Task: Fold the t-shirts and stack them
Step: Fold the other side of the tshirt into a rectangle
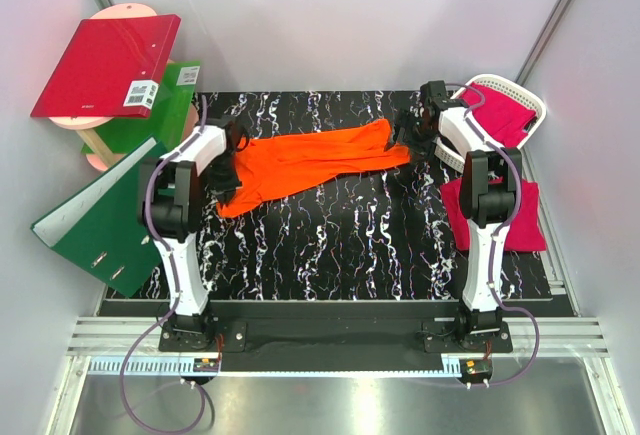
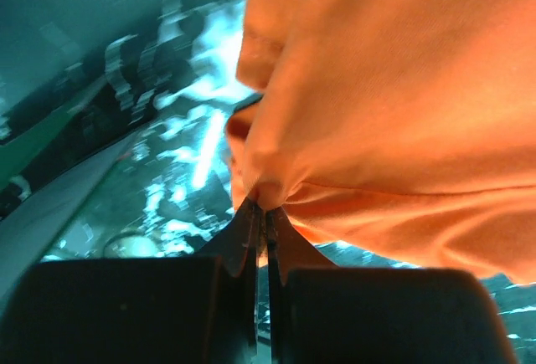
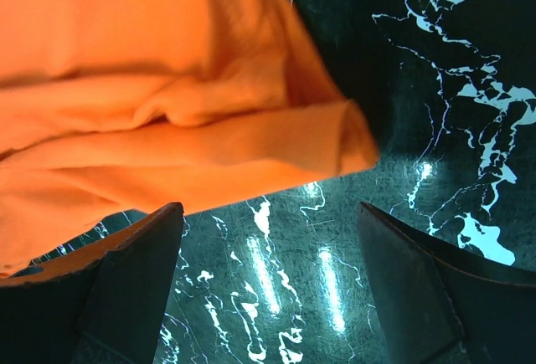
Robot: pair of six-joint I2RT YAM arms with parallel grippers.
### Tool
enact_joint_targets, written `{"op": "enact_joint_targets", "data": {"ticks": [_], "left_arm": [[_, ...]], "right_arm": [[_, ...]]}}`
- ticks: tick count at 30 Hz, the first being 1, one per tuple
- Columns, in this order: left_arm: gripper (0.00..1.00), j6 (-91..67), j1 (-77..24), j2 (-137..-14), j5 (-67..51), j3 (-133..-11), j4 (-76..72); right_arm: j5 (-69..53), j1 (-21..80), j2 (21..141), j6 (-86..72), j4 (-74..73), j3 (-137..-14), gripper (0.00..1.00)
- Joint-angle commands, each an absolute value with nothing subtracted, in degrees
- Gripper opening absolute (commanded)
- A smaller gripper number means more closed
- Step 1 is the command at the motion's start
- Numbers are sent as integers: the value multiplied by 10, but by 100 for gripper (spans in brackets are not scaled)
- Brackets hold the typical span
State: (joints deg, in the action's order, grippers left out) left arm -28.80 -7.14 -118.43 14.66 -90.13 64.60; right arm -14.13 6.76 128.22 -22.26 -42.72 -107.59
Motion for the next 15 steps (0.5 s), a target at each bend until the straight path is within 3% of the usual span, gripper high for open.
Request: {"op": "enact_joint_targets", "data": {"ticks": [1, 3, 4, 6, 7, 15], "left_arm": [[0, -291, -59, -1137, 184, -874, 644], [2, -282, -57, -1143, 176, -867, 643], [15, -278, -57, -1145, 172, -866, 644], [63, -278, -59, -1141, 167, -855, 642], [99, -278, -60, -1136, 171, -853, 640], [99, -272, -105, -1059, 221, -853, 651]], "right_arm": [[-138, 69, 1247, -218, -417, -1074, 92], [-136, 70, 1247, -219, -416, -1072, 92], [-135, 69, 1247, -218, -415, -1072, 92], [-135, 70, 1246, -218, -414, -1072, 93], [-133, 69, 1245, -218, -412, -1073, 93], [-138, 70, 1277, -225, -384, -1114, 93]]}}
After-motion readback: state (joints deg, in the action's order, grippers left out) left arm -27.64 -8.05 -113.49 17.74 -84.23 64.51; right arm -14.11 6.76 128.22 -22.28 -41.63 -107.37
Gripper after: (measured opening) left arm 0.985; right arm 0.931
